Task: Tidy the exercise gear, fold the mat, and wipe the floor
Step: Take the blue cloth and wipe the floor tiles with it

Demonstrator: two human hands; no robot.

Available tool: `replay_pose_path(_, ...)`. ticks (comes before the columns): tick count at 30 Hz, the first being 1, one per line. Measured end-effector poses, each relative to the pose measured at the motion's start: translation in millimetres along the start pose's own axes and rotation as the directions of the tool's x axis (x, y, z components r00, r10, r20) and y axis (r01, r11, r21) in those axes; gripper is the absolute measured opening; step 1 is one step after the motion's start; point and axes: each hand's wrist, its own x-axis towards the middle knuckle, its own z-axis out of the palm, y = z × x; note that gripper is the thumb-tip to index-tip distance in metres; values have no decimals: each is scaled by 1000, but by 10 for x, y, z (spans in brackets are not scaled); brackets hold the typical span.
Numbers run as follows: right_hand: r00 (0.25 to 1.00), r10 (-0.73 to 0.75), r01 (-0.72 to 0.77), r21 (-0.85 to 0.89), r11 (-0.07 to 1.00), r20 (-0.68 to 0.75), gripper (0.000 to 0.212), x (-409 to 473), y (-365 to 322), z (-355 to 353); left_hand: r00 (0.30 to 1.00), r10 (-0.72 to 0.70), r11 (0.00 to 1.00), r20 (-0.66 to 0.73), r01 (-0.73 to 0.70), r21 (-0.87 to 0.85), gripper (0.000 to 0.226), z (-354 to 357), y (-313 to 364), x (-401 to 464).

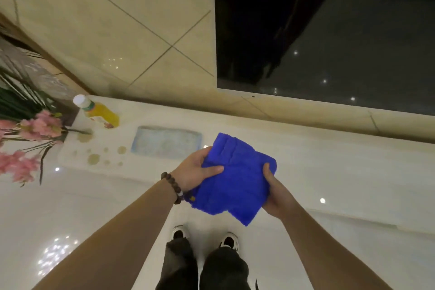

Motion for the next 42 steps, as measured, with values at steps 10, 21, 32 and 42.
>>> replay_pose_path(10, 828, -465, 119, -712, 693, -314, 27, 1466, -44, -292, 880, 115, 960, -460, 20, 278, 26, -321, -981, 1383)
replay_pose_path(21, 631, -761, -57, -970, -236, 148, 39, 2351, 583, -301, 887, 400, 423, -231, 45, 905, 49, -320, -1603, 1961)
replay_pose_path(32, 818, -563, -186, -871, -455, 119, 57, 2378, 1066, -688, 948, 316, 143, 18, -67, 987, 64, -83, -2043, 2220)
replay_pose_path(42, 783, -622, -289, -887, -361, -2, 61, 2660, 736, -765, 943, 331, 83, -47, 20, 996, 93, -350, -2014, 2454)
